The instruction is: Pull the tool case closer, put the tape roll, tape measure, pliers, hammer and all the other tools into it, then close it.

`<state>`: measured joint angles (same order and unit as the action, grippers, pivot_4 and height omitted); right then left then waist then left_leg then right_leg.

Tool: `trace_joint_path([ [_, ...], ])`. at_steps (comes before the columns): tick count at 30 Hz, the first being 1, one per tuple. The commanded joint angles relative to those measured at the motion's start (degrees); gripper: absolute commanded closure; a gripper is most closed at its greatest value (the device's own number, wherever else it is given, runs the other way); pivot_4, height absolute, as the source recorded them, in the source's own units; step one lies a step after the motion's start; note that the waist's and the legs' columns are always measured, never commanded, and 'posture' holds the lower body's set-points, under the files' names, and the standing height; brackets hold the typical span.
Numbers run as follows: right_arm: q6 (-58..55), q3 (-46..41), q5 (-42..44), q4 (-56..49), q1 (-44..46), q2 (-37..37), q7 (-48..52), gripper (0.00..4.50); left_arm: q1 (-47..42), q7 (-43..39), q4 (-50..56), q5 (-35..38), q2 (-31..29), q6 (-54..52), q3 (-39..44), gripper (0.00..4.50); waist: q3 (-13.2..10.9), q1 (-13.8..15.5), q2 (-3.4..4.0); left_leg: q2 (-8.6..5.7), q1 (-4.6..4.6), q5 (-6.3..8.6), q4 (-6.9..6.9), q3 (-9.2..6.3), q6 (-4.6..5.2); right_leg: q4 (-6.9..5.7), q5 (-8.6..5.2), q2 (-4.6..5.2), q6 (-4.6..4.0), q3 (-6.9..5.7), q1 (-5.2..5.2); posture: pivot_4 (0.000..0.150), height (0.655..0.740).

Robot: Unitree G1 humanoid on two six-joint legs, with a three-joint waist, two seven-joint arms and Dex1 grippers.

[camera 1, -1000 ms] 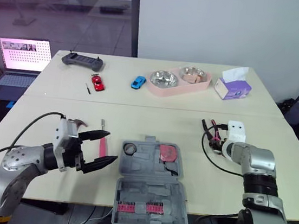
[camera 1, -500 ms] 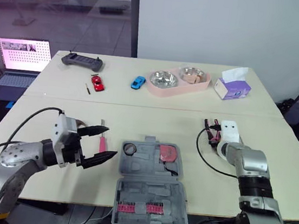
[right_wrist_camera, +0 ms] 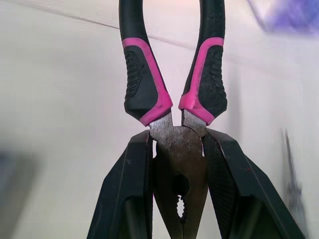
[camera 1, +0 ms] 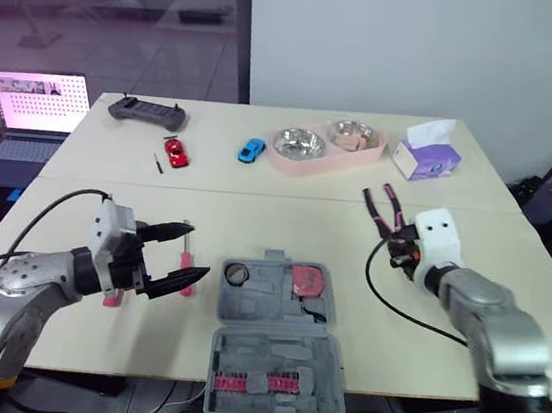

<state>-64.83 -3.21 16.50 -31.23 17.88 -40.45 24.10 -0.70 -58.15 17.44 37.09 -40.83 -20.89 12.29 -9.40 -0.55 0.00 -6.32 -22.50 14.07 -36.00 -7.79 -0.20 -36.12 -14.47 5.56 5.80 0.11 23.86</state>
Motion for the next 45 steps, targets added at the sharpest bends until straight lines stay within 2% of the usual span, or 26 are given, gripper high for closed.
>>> trace_joint_path([
  [1, -4.9, 3.0, 10.6, -9.9, 4.9, -6.5, 12.7, 3.55, 0.2, -2.0, -2.4, -2.2, -1.8, 3.3, 2.1, 0.00, -0.1, -0.2, -0.10, 0.04, 0.02, 0.00, -0.01, -0.01, 0.00, 0.01, -0.01, -0.01, -0.02, -0.05, -0.04, 0.150, 0.7400],
  [3, -6.0, 7.8, 13.5, -11.6, 8.4, -11.4, 18.4, 3.55, 1.2, -3.1, -3.1, -3.1, -2.6, 4.7, 2.5, 0.00, -0.1, -0.2, -0.18, 0.10, 0.02, 0.00, -0.02, 0.05, 0.00, 0.04, -0.07, 0.01, -0.17, -0.07, -0.03, 0.150, 0.7400],
  [5, -6.8, 12.3, 14.1, -10.7, 13.0, -13.1, 20.3, 3.55, 2.0, -3.6, -2.9, -2.1, -2.8, 4.5, 3.3, 0.00, -0.2, 0.0, -0.29, 0.14, 0.02, 0.01, 0.01, 0.03, 0.00, 0.10, -0.08, 0.01, -0.18, -0.13, -0.05, 0.150, 0.7400],
  [6, -7.5, 17.1, 14.2, -9.3, 18.1, -13.4, 22.8, 3.55, 3.6, -5.2, -3.1, -3.5, -3.6, 5.9, 2.8, 0.00, -0.3, -0.2, -0.36, 0.13, 0.00, 0.01, 0.01, 0.03, 0.00, 0.11, -0.08, 0.03, -0.19, -0.13, -0.05, 0.150, 0.7400],
  [8, -9.3, 25.4, 13.6, -6.3, 26.7, -13.1, 26.2, 3.55, 6.2, -8.2, -4.4, -6.6, -5.2, 9.3, 1.7, 0.00, -0.4, -0.4, -0.39, 0.13, -0.07, 0.01, 0.00, 0.13, -0.01, 0.11, -0.02, 0.13, -0.28, -0.14, 0.09, 0.150, 0.7400],
  [11, -10.6, 37.1, 10.6, 1.1, 39.6, -10.9, 30.4, 3.55, 7.4, -11.1, -6.9, -6.3, -5.9, 10.7, 2.0, 0.00, -0.5, -0.2, -0.37, 0.15, -0.12, 0.01, 0.06, 0.29, -0.01, 0.06, 0.03, 0.25, -0.29, -0.20, 0.30, 0.150, 0.7400],
  [15, -6.0, 51.1, 3.9, 7.5, 49.2, -7.7, 34.5, 3.55, 7.0, -12.8, -10.8, -8.3, -6.0, 13.6, 1.5, 0.00, -0.5, 0.1, -0.42, 0.15, -0.55, 0.01, 0.01, 0.15, -0.02, 0.09, 0.08, 0.25, -0.23, -0.36, 0.66, 0.150, 0.7400],
  [20, -4.7, 56.9, 0.1, 11.1, 50.4, -2.9, 34.6, 3.55, 7.3, -12.6, -11.1, -8.9, -4.9, 14.9, 1.0, 0.00, -0.5, -0.2, -0.47, 0.05, -0.88, 0.01, -0.04, 0.18, -0.03, 0.08, 0.41, 0.30, 0.14, -0.33, 0.99, 0.150, 0.7400],
  [25, -3.1, 61.9, -4.7, 16.6, 51.0, 1.0, 34.4, 3.55, 8.5, -11.5, -7.9, -8.2, -3.4, 14.4, 0.6, 0.00, -0.5, -0.3, -0.46, 0.08, -0.88, -0.07, -0.02, 0.18, -0.16, 0.04, 0.52, 0.25, 0.02, -0.32, 1.04, 0.150, 0.7400],
  [34, -4.4, 64.1, -6.9, 15.9, 49.9, 3.7, 35.5, 3.55, 9.4, -10.9, -6.8, -8.6, -1.9, 14.6, -0.4, 0.00, -0.5, -0.3, -0.45, 0.28, -0.83, -0.22, -0.04, 0.12, -0.40, -0.04, 0.72, -0.01, -0.15, -0.31, 1.10, 0.150, 0.7400],
  [45, -3.1, 63.6, -9.4, 21.9, 47.5, 10.9, 33.0, 3.55, 8.4, -10.3, -6.8, -8.8, -1.5, 14.5, -1.5, 0.00, -0.4, -0.4, -0.46, 0.26, -0.83, -0.23, -0.04, 0.12, -0.40, -0.07, 0.75, 0.00, -0.14, -0.30, 1.12, 0.150, 0.7400],
])
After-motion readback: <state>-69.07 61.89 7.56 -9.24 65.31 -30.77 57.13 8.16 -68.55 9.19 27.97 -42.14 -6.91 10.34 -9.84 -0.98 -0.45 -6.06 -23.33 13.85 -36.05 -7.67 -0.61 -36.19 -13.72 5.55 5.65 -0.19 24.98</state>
